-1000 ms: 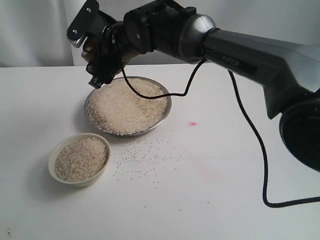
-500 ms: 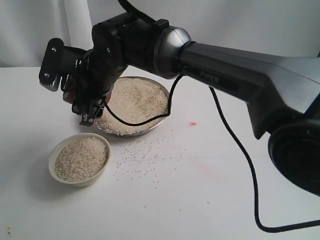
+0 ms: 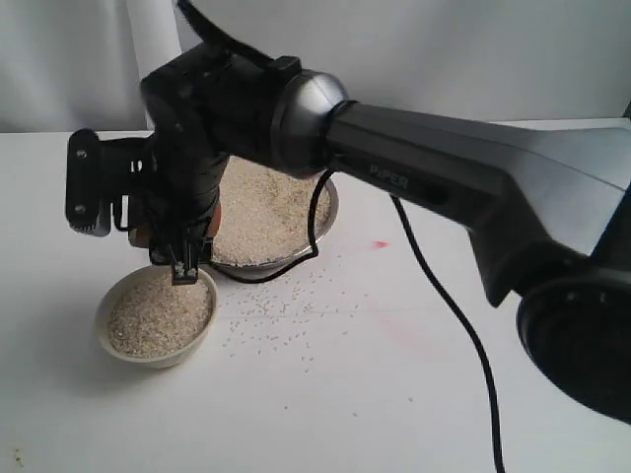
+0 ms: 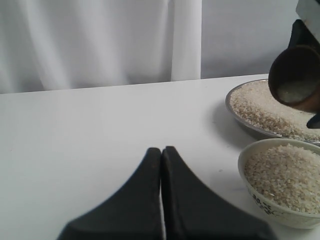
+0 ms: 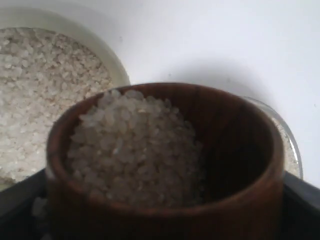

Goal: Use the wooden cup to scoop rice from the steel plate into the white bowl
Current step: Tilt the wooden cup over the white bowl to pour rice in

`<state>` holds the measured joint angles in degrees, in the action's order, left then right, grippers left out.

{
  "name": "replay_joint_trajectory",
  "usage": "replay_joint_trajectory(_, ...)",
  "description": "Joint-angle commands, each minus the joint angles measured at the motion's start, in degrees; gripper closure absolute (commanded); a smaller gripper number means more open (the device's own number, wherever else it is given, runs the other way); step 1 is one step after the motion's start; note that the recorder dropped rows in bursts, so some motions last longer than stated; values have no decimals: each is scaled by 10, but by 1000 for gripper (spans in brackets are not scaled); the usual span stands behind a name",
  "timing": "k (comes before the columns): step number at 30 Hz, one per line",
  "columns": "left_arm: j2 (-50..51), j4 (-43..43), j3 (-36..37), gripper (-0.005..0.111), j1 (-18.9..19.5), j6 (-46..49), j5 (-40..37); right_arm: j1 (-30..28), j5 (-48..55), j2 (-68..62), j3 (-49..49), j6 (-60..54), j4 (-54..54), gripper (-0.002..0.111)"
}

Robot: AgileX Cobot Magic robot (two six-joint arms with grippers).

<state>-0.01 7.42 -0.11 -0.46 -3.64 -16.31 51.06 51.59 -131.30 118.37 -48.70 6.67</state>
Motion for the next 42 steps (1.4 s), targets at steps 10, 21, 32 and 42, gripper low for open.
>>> replay_joint_trajectory(10,0,-5,1,107,-2,-3,6,35,4,-5,-26,25,151,108)
replay_joint_trajectory(21,0,-5,1,107,-2,-3,6,50,0,-14,-26,26,203,108)
replay_joint_trajectory(32,0,-5,1,107,-2,-3,6,74,0,-46,-26,33,309,108)
replay_joint_trajectory(42,0,-5,1,107,-2,-3,6,99,7,-50,-26,44,382,108)
